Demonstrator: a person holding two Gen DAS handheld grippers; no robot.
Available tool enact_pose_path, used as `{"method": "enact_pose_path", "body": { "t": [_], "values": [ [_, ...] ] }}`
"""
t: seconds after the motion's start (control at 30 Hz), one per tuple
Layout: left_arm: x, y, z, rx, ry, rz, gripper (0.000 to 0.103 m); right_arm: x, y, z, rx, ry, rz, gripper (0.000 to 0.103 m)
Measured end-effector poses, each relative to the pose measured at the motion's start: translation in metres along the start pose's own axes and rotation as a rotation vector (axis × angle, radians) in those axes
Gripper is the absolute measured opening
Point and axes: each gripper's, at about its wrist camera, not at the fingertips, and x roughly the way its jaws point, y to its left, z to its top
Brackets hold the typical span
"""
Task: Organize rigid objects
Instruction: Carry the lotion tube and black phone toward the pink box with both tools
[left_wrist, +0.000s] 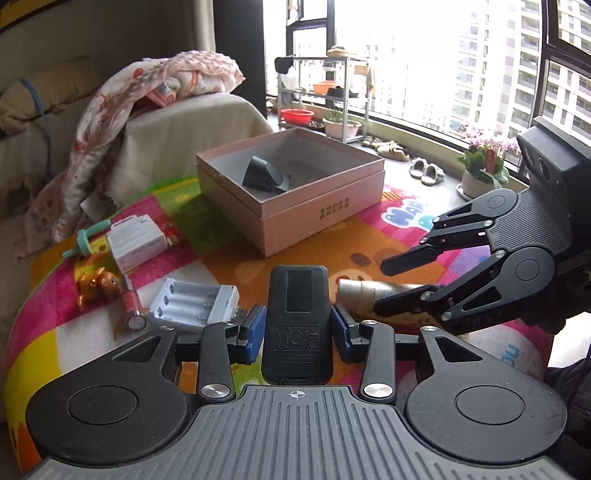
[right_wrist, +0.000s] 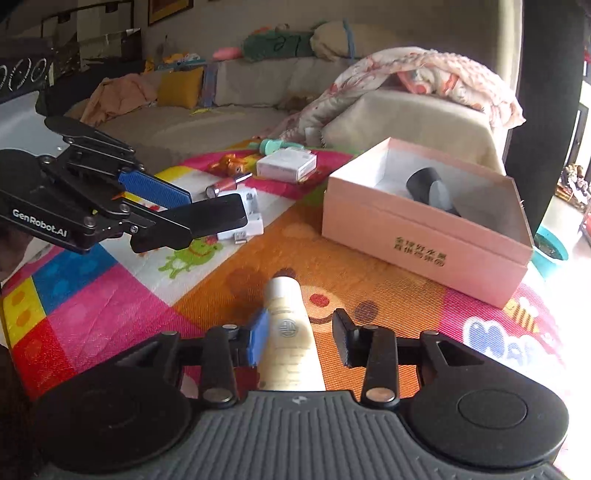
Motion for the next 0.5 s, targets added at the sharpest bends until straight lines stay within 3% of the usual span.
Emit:
{"method": "enact_pose_path", "body": {
  "t": [0.13,0.2,0.3,0.4,0.43,0.5],
  "values": [
    [0.005,0.001,-0.006,-0.006,0.024,-0.022,0.043,0.02,0.0,-0.001,0.009,0.049,0.01,0.043],
    [0.005,0.0,-0.007,-0.007,0.028,-0.034,0.043,0.017,0.005,-0.001,-0.019,0.054,0.015,0.036],
    [0.002,-0.002,-0.002,-0.023,0.009,-0.045,0.043,0.003,0.009,0.0,-0.028,0.046,0.024,0.035],
    [-0.003,0.0,0.012,-0.037,-0.038,-0.051,0.043,-0.02,0.0,0.008,0.017,0.011,0.027,0.02],
    [-0.005,0.001,0.019,-0.035,-0.057,-0.05,0.043,-0.029,-0.007,0.014,0.043,-0.013,0.031,0.001],
    [-0.006,0.003,0.036,-0.028,-0.106,-0.036,0.043,-0.046,-0.026,0.03,0.105,-0.078,0.019,0.001]
  ]
}}
